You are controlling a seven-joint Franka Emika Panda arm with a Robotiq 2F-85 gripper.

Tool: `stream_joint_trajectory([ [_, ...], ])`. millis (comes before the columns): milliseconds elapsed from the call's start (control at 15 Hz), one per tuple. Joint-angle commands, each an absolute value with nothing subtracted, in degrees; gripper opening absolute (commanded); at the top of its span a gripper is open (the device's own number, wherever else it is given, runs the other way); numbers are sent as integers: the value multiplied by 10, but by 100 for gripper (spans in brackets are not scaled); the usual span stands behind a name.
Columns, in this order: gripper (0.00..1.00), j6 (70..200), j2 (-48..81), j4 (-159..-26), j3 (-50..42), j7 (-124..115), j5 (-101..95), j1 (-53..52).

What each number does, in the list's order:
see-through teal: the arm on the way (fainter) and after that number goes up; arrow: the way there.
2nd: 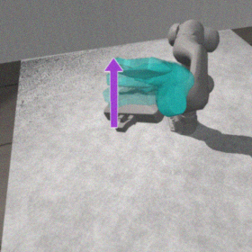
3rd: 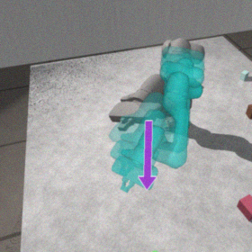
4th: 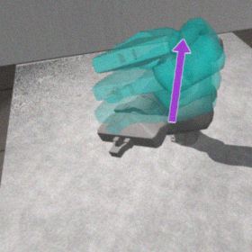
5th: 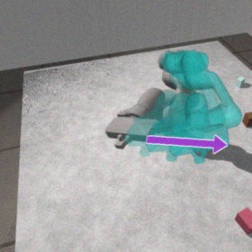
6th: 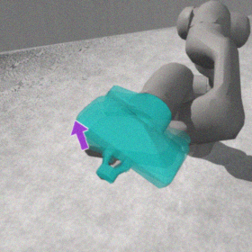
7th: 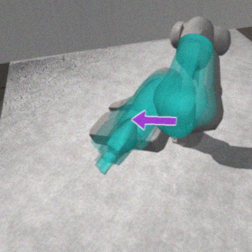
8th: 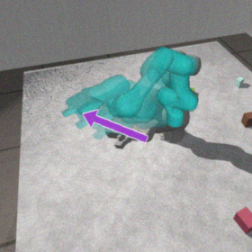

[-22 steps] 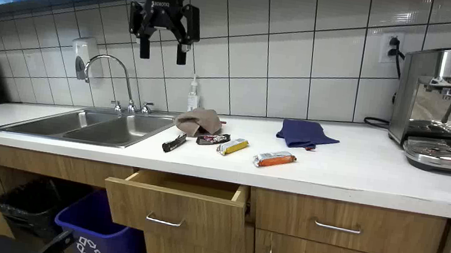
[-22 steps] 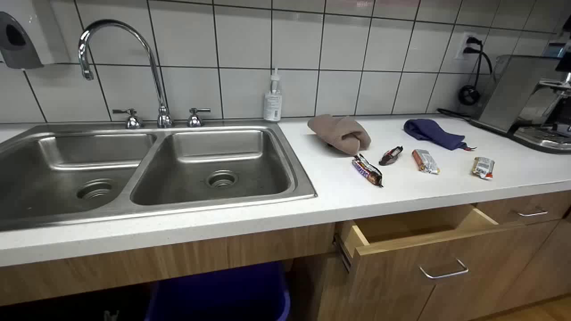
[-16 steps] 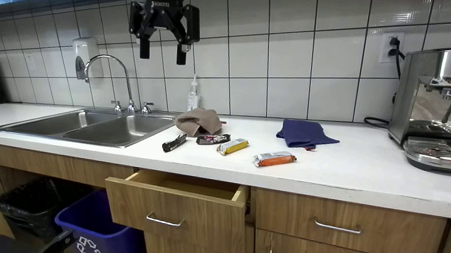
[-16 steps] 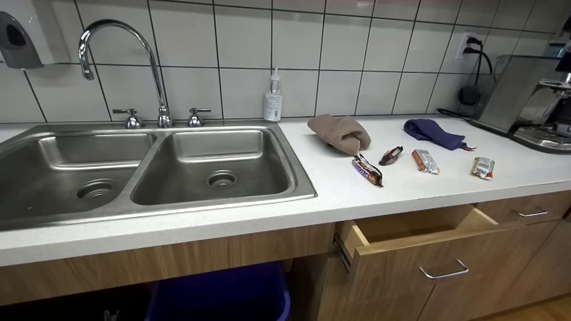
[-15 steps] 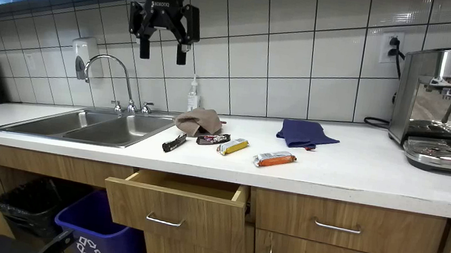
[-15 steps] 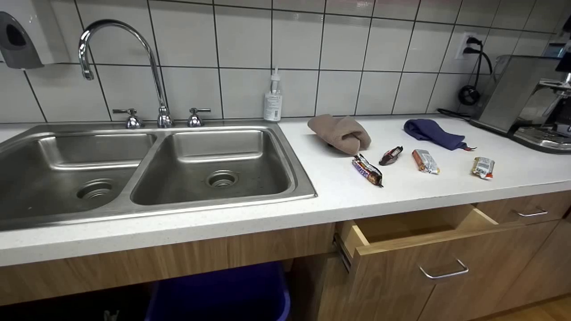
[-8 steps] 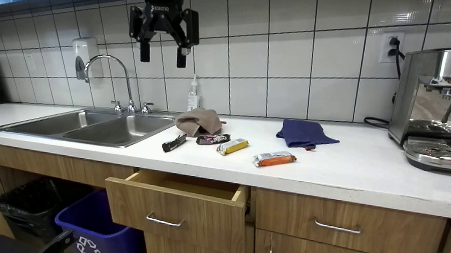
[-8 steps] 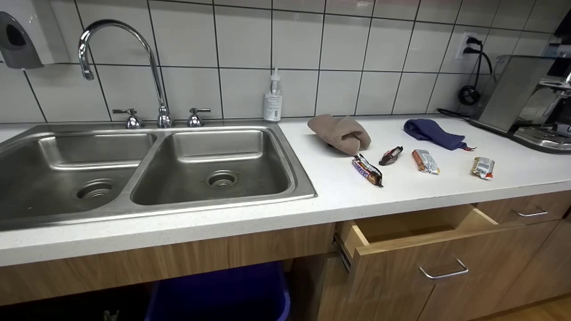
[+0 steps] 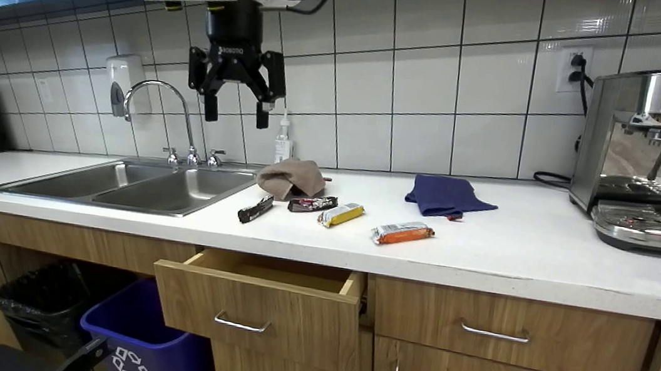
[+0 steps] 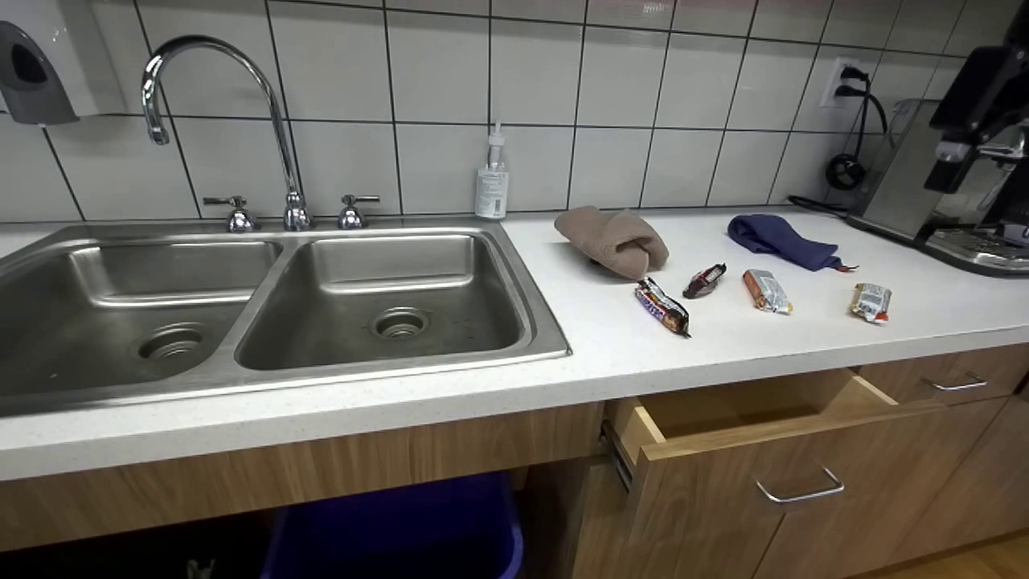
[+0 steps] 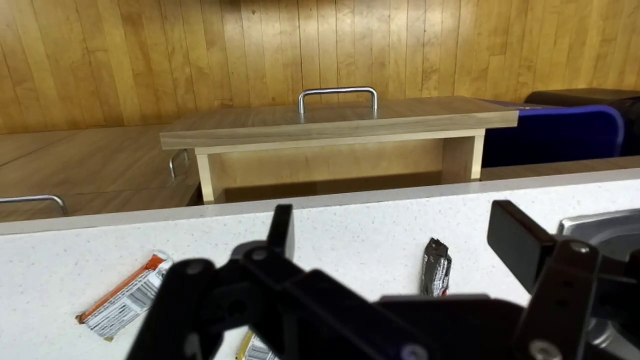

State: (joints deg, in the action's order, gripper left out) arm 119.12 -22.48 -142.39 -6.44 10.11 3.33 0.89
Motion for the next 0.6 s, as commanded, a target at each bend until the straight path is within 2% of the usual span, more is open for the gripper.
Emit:
stream_joint_trajectory([
  [0,100,1207,-196,-1419,-52,88,37,8],
  [533,100,1261,-150,-1434,-40,92,30,5],
])
